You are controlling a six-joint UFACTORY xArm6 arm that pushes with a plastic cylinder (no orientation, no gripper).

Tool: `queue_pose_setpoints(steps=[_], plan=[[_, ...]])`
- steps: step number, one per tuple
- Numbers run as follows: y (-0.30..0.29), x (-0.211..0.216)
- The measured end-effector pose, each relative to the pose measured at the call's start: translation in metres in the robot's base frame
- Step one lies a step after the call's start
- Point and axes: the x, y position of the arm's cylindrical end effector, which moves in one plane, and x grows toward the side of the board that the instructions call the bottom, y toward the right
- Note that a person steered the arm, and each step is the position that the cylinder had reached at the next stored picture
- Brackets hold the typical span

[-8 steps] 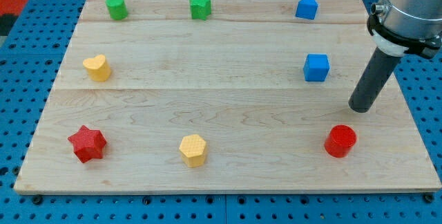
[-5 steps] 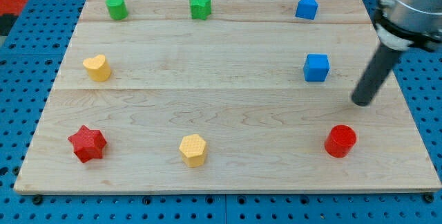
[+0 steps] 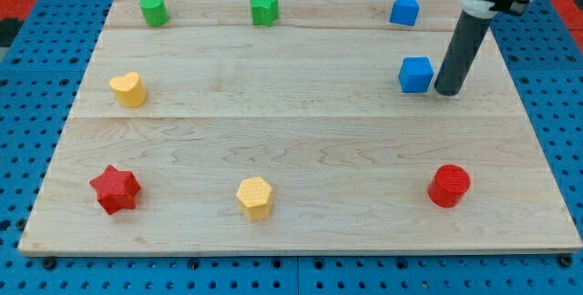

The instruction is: Move the blue cube at the bottom of the blue triangle

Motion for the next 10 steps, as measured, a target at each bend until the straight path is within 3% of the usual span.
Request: queue_pose_setpoints(steps=[1, 3, 4, 5, 7, 8, 10], plan=[[-0.024, -0.004], [-0.062, 0.041], [-0.099, 0.010], [-0.082, -0.018], [-0.035, 0.032], [-0.019, 0.008], [-0.088, -0.011]])
